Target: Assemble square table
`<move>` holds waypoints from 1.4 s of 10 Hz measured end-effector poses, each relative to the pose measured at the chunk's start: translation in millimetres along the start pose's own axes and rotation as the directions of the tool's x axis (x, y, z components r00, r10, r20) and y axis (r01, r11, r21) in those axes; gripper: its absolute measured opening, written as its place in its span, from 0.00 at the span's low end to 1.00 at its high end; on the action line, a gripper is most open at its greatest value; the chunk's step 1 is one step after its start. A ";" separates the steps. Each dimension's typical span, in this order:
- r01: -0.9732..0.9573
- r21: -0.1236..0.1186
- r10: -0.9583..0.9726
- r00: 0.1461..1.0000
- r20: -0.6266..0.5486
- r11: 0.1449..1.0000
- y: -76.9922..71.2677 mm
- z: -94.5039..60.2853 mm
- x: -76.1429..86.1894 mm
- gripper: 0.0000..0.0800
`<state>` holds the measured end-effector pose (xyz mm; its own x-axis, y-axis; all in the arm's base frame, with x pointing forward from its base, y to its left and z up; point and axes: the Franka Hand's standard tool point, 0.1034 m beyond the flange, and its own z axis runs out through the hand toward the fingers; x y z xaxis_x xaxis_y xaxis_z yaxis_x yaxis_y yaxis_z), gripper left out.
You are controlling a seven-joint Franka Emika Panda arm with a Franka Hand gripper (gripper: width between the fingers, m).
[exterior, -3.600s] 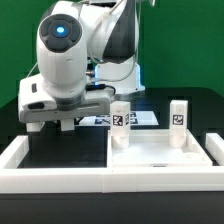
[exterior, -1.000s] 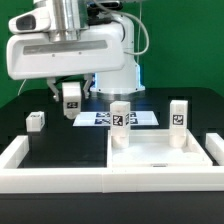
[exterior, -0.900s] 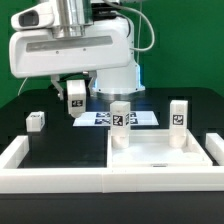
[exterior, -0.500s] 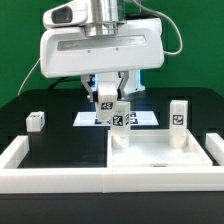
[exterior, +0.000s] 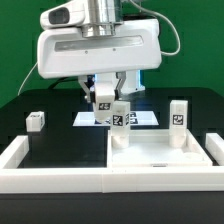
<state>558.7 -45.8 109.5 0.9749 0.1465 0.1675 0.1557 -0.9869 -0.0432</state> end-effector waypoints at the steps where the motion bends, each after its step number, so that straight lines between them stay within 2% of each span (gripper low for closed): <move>1: 0.013 0.004 -0.013 1.000 -0.010 1.000 -6.8 1.2 10.8 0.36; 2: 0.003 0.007 -0.003 1.000 -0.023 1.000 -14.5 1.5 23.7 0.36; 4: -0.054 0.024 0.055 0.998 -0.044 0.998 -44.1 -0.4 44.5 0.36; 6: -0.104 0.047 0.107 0.993 -0.049 0.993 -59.3 -1.1 48.4 0.36; 7: -0.094 0.036 0.097 0.993 -0.073 0.995 -56.0 -1.4 50.3 0.36; 9: -0.085 -0.029 0.078 0.980 -0.185 0.996 -44.0 -1.7 50.2 0.36; 10: -0.075 -0.077 0.052 0.962 -0.268 0.994 -36.7 -3.9 50.8 0.36; 11: -0.098 -0.080 0.071 0.953 -0.296 0.992 -40.2 1.0 46.1 0.36; 12: -0.114 -0.041 0.099 0.959 -0.265 0.993 -54.1 2.7 51.6 0.36; 14: -0.122 -0.022 0.111 0.954 -0.279 0.992 -62.0 0.1 68.7 0.36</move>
Offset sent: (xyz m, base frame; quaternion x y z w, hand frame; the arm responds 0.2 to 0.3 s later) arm 0.0336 0.0545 0.0136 0.0098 0.0135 0.0750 0.9970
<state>616.0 25.5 123.6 0.9027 0.0110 0.4302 0.0322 -0.9986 -0.0419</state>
